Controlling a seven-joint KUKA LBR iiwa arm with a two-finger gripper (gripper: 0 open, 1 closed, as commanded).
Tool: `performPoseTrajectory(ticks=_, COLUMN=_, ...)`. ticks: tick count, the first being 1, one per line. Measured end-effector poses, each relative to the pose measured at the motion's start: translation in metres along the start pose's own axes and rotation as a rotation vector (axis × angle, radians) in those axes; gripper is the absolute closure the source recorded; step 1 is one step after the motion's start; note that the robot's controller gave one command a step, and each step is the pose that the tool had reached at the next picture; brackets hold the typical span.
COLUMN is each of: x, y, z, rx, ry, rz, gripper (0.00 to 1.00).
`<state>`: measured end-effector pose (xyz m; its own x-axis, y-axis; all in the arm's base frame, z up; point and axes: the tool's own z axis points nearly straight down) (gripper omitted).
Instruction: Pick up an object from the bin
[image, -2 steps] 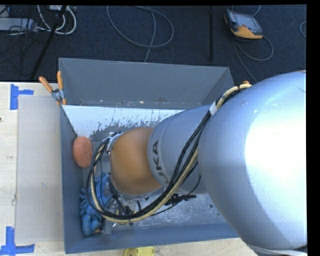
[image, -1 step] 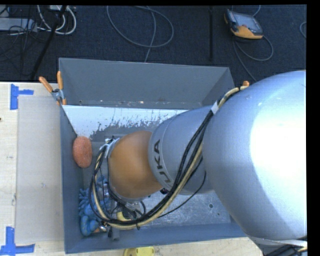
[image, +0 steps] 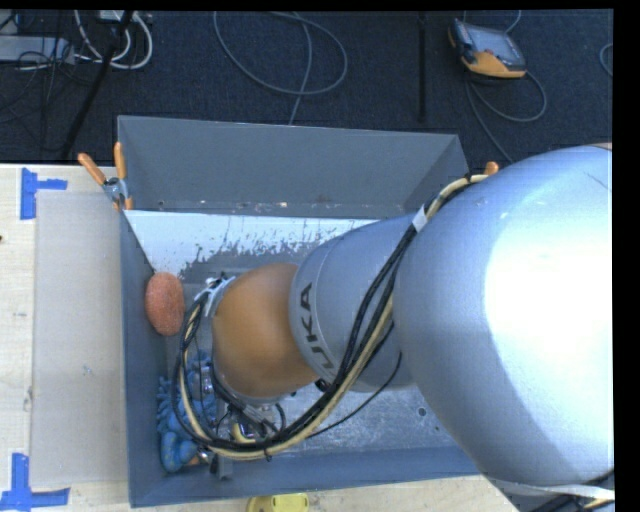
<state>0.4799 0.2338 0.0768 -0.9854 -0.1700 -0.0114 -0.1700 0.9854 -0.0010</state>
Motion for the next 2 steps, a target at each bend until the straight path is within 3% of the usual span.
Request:
performPoseTrajectory(ticks=1, x=0.0003, y=0.0036, z=0.0005, rx=0.002, ry=0.012, rz=0.245, gripper=0.00)
performPoseTrajectory(ticks=2, x=0.0030, y=0.0088, z=0.0029, rx=-0.004, ry=-0.007, rz=-0.120, gripper=1.00)
